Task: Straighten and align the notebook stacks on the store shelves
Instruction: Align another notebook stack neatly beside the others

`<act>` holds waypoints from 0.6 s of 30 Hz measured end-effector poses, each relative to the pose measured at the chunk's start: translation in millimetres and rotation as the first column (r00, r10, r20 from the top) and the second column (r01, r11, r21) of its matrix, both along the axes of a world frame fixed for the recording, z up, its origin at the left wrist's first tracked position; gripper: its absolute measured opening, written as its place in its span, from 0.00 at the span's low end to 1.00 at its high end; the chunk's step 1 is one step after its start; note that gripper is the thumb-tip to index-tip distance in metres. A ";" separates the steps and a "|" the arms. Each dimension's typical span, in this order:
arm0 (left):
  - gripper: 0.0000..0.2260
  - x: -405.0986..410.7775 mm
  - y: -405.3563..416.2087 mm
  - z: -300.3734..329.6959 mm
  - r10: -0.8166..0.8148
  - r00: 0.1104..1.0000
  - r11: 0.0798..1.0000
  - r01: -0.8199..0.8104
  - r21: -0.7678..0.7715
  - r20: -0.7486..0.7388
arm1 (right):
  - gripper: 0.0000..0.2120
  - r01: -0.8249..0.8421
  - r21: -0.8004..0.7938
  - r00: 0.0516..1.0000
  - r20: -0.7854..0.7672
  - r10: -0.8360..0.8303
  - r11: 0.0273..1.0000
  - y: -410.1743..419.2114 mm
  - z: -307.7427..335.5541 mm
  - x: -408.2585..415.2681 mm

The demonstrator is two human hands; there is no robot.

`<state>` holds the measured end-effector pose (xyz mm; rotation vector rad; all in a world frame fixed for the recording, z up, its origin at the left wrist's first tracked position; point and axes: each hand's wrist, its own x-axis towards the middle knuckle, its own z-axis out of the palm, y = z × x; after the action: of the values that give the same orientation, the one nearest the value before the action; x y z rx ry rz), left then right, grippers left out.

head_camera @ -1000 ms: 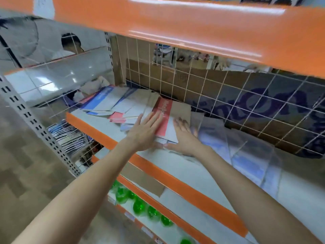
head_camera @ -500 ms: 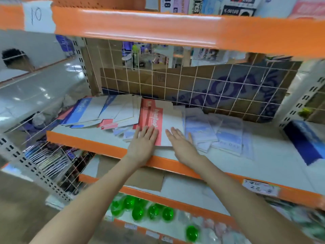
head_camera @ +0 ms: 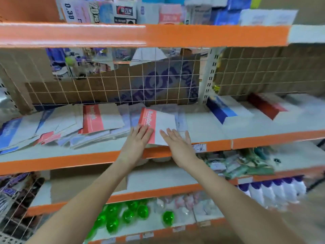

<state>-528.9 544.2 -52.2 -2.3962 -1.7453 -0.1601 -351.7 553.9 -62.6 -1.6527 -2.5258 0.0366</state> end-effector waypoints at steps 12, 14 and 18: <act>0.27 263.1 25.8 12.1 -0.311 0.949 0.942 0.301 0.151 0.047 | 0.39 0.267 0.138 0.962 0.013 -0.271 0.954 -13.5 4.9 260.9; 0.27 322.2 25.9 11.2 -0.396 0.918 0.900 0.386 0.203 0.007 | 0.40 0.314 0.118 0.946 0.042 -0.320 0.942 -20.0 5.6 317.1; 0.34 419.3 39.4 4.3 -0.392 0.916 0.909 0.400 0.117 -0.083 | 0.39 0.393 0.113 0.914 0.065 -0.401 0.913 -26.7 9.6 410.8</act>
<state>-109.6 583.6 -47.9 -2.5951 -1.1623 -0.2468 59.1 527.2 -52.9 -2.1314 -2.1525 -0.1976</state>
